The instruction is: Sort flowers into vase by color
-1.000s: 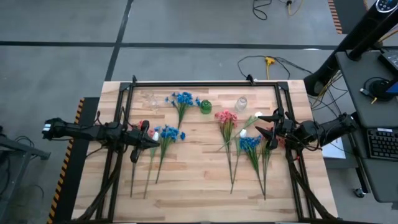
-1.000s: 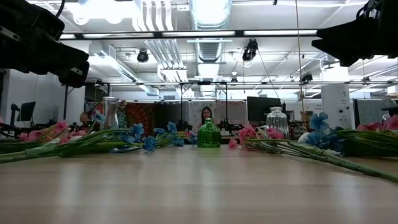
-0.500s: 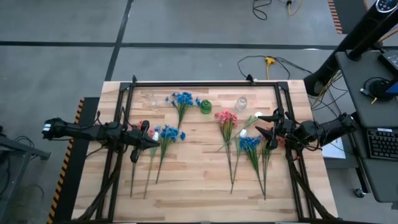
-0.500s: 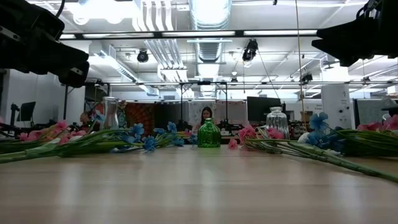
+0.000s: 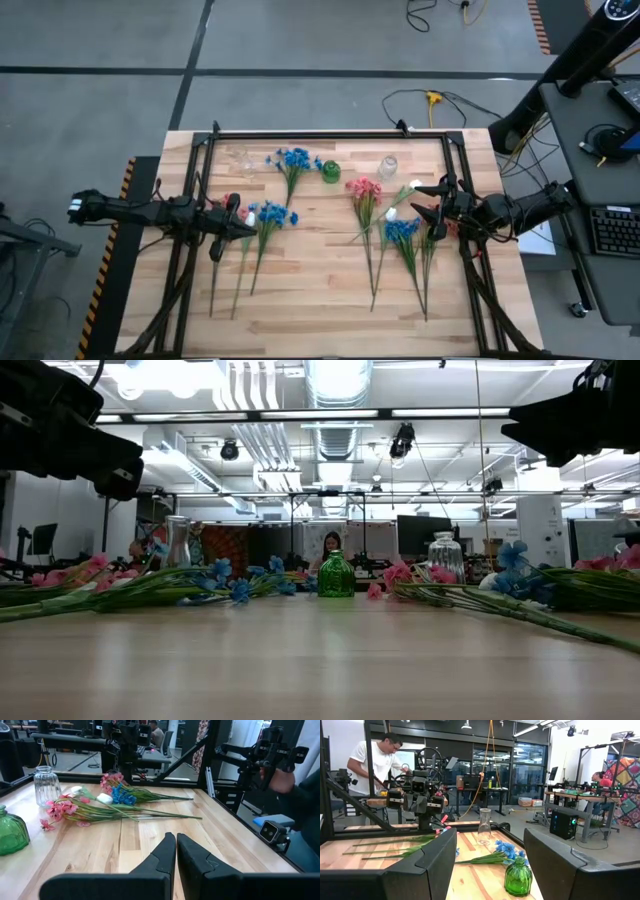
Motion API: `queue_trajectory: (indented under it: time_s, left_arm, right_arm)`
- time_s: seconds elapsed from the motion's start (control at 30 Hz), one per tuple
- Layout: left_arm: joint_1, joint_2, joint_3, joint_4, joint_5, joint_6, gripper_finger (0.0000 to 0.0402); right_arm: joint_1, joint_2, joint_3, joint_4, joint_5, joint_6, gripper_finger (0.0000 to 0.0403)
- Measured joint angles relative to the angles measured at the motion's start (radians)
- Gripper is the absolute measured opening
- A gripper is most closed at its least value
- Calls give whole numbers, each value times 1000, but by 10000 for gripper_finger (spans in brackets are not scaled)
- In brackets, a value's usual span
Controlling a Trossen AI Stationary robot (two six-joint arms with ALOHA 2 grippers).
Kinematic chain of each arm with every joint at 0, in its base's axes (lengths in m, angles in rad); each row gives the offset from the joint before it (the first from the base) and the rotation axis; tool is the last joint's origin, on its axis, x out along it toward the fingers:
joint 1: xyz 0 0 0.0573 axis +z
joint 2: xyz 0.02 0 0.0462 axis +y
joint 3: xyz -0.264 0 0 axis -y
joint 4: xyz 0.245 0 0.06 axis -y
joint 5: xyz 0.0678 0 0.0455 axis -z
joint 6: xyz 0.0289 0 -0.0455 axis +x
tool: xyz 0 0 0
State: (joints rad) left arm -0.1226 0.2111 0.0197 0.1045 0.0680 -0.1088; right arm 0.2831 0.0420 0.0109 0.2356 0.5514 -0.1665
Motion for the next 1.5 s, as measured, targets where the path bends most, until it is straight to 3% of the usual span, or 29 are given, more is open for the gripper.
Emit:
queue_trajectory:
  time_s: [0.1, 0.2, 0.43, 0.63, 0.83, 1.0, 1.1, 1.23, 1.5]
  left_arm:
    - [0, 2, 0, 53, -4, 3, 0]
    - [-1, 10, 0, 200, -7, -142, 0]
    - [1, 12, 0, 432, -52, -73, 0]
    - [1, 12, 0, 463, -66, 4, 0]
    - [1, 12, 0, 509, -113, -4, 0]
    - [2, 13, 0, 560, -121, 109, 0]
    - [2, 12, 4, 641, -223, 175, 0]
    - [2, 17, 99, 520, -369, 193, 0]
    - [2, 191, 381, -1, -375, 156, 0]
  right_arm:
    - [0, 0, 0, 0, 0, 1, 224]
    - [0, 0, 0, 2, -2, 22, 224]
    - [-1, 0, 0, 12, -26, 395, 224]
    - [0, 0, 0, 79, -31, 374, 224]
    - [-1, 0, 0, 169, -35, 232, 224]
    - [-1, 0, 0, 183, -35, 192, 224]
    - [0, 0, 0, 180, -2, 205, 224]
    - [0, 0, 0, 172, 71, 280, 224]
    - [-1, 1, 0, 168, 133, 312, 224]
